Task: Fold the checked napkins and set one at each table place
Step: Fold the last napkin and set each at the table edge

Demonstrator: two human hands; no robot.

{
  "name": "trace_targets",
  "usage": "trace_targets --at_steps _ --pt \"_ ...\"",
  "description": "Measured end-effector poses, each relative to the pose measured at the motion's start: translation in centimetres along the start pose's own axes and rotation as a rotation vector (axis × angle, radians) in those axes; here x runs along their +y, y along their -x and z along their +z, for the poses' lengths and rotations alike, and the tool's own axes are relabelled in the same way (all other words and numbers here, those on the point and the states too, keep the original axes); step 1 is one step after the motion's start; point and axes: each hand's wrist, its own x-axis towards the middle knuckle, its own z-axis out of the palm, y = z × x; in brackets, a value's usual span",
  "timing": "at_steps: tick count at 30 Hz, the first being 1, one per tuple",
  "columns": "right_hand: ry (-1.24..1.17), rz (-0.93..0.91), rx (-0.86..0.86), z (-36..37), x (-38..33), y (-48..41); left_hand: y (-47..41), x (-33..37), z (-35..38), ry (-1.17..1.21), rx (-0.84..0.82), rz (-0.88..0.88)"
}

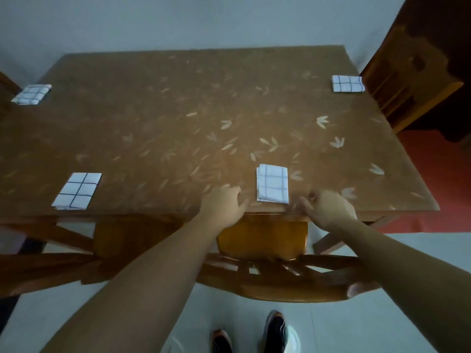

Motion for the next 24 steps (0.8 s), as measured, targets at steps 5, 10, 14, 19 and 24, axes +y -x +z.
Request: trace_targets --at_steps 5,10,14,19,24 --pt "-0.164 0.046 -0.108 3.3 0.6 -3.0 -3.2 1.8 3.3 0.317 -0.025 -0.171" --pt "-0.454 0.175 -0.125 4.8 0.4 -5.0 -5.2 2.8 5.5 0.521 -0.022 -0.271" --pt "-0.546 0.223 -0.144 4.6 0.3 -5.9 -5.6 3.0 5.3 0.585 -0.024 -0.335" --pt "-0.551 0.241 -0.149 4.6 0.0 -6.1 -5.9 3.0 6.7 0.576 -0.022 -0.334" --pt "-0.530 0.223 -0.153 4.6 -0.5 -6.0 -5.2 3.0 6.8 0.601 -0.007 -0.332"
